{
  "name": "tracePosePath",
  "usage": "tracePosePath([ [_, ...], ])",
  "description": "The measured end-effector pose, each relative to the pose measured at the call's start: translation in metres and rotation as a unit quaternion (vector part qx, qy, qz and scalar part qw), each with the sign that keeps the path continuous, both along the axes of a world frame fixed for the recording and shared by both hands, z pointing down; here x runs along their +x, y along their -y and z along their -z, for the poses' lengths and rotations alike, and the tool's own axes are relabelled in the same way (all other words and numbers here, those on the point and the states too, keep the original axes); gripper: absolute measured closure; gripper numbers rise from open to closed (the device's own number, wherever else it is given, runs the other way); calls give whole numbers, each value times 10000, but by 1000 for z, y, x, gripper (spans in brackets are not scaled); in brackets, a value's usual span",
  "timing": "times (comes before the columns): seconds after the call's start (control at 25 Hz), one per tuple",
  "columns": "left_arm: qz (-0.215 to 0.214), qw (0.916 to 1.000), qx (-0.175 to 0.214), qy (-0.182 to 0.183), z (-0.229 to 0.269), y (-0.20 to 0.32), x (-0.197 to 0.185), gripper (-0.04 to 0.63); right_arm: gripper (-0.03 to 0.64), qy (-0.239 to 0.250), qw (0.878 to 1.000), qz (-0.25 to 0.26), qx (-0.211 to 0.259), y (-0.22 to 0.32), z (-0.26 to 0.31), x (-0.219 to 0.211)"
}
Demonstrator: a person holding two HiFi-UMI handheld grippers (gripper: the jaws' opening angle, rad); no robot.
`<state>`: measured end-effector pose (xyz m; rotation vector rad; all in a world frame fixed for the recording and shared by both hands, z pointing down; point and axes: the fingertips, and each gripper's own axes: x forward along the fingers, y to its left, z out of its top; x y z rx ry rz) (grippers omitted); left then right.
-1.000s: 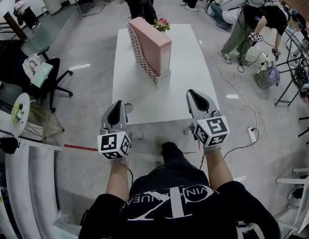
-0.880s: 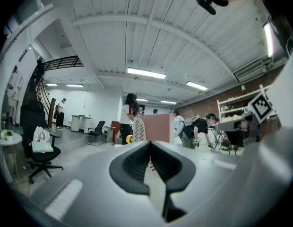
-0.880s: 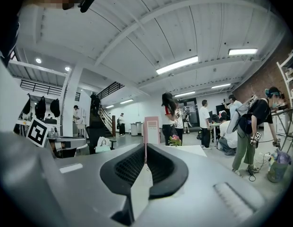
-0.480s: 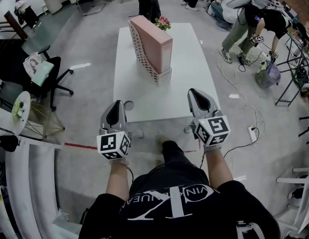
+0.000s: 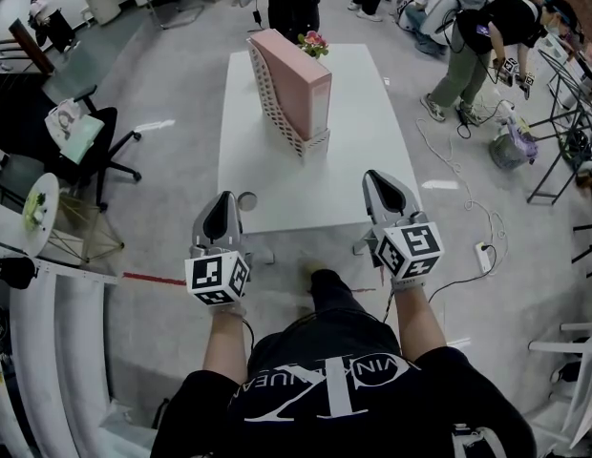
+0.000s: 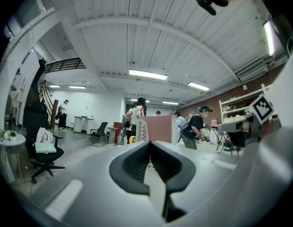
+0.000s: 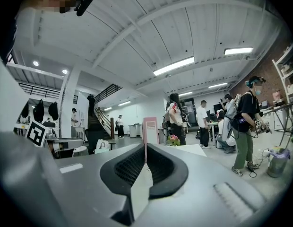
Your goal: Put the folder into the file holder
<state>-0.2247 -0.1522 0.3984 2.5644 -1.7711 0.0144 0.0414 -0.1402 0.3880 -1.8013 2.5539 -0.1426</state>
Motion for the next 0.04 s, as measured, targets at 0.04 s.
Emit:
tracePosePath([
  [0.04, -3, 10000, 0, -6, 0, 0, 0, 595, 598, 2, 10000, -10, 5, 0, 1, 0],
])
